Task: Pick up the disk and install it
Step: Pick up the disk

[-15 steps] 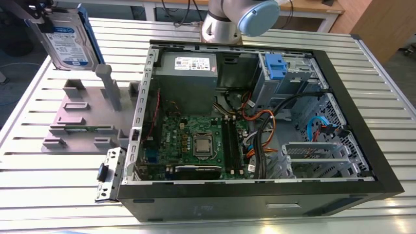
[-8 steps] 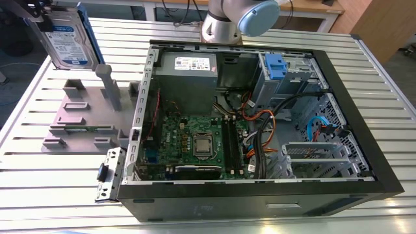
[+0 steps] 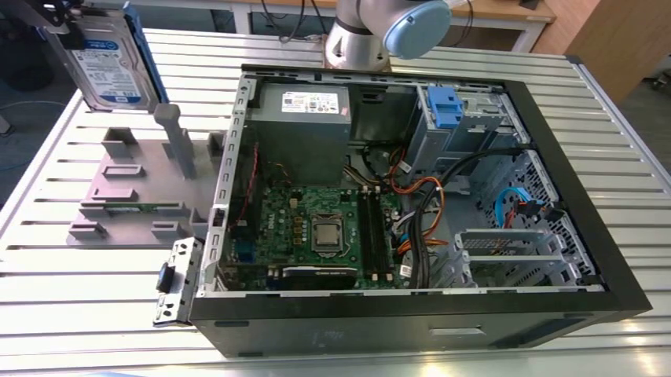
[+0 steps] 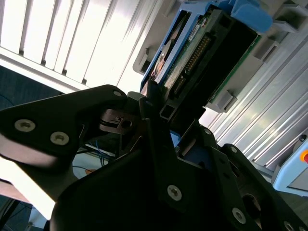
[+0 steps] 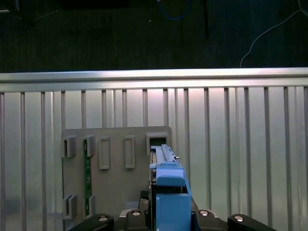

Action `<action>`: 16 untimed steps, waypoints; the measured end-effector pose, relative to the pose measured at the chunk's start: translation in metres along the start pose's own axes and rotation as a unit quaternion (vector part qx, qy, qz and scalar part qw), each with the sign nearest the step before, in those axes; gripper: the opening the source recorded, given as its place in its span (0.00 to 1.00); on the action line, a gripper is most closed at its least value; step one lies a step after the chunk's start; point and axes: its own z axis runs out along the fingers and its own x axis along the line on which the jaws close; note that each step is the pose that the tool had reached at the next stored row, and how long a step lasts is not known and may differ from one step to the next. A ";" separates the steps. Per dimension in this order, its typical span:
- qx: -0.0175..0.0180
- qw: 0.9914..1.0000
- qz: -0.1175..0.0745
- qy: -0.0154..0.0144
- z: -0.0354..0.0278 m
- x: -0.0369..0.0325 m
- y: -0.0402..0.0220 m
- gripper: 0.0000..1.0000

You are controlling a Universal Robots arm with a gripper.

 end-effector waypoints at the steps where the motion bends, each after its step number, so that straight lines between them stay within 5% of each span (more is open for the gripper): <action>1: 0.000 1.000 0.000 0.000 -0.0002 0.0000 0.0000 0.36; 16: 0.000 1.000 0.000 0.000 -0.0035 -0.0001 0.0000 0.36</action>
